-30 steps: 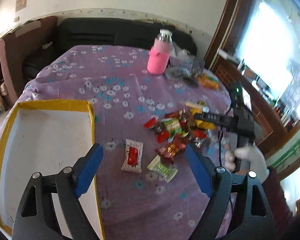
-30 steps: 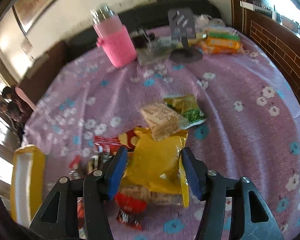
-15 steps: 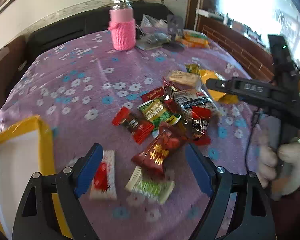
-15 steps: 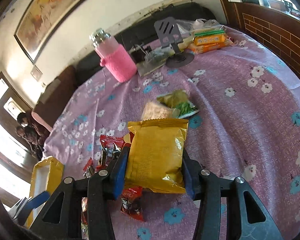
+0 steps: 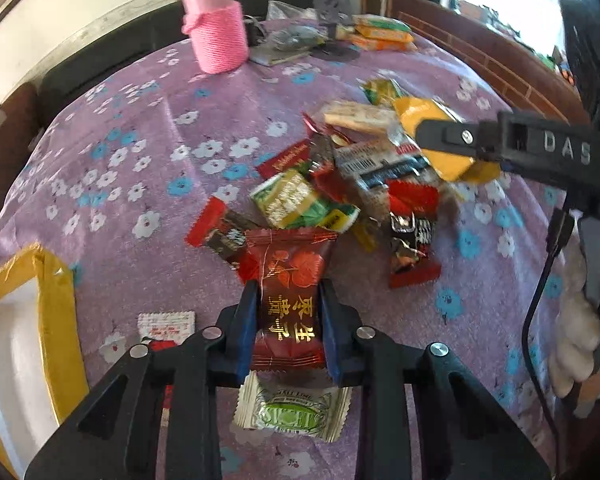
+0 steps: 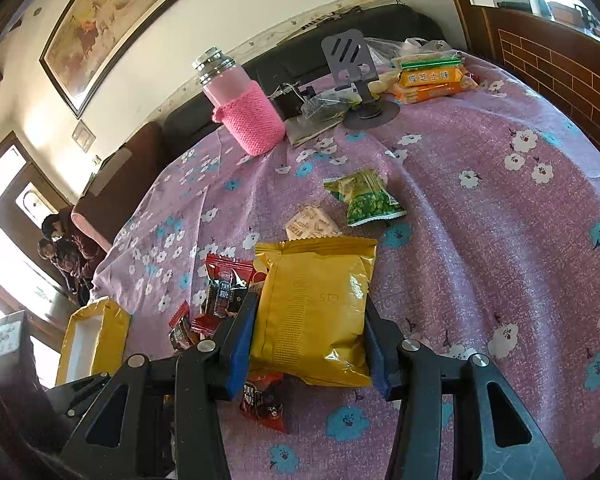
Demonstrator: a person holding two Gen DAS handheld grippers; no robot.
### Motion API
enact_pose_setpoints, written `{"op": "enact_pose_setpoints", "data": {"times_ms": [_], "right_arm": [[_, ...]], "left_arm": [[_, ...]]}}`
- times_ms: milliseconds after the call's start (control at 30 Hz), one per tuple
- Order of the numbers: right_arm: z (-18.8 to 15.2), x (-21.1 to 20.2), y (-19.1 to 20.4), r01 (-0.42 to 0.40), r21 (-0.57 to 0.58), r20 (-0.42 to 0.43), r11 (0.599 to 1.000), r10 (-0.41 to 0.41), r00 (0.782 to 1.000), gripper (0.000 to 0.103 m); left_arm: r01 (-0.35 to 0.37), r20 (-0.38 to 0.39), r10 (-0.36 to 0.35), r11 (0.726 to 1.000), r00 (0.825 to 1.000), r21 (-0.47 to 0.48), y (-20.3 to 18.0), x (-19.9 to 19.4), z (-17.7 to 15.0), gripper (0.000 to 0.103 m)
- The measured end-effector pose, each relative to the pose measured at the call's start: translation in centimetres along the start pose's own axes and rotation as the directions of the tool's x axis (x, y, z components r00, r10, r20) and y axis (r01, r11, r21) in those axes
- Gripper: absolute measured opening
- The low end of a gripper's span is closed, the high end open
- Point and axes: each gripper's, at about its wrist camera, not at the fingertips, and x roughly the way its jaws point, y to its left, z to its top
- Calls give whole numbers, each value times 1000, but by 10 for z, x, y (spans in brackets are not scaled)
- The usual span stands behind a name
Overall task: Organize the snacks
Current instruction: 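Grasp the red-brown candy pack with the left gripper while the right grasps the yellow foil pack, then carry both packs over the yellow-rimmed tray and open both grippers to drop them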
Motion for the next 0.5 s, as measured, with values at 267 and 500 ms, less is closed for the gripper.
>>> {"op": "enact_pose_setpoints", "data": {"times_ms": [267, 500], "right_arm": [[0, -7, 2, -12, 0, 40, 1000, 12, 999, 49], [-3, -11, 10, -20, -29, 72, 999, 22, 997, 49]], "left_arm": [[80, 132, -62, 987, 989, -139, 19, -61, -9, 26], [41, 211, 20, 960, 977, -277, 71, -112, -41, 26]]}}
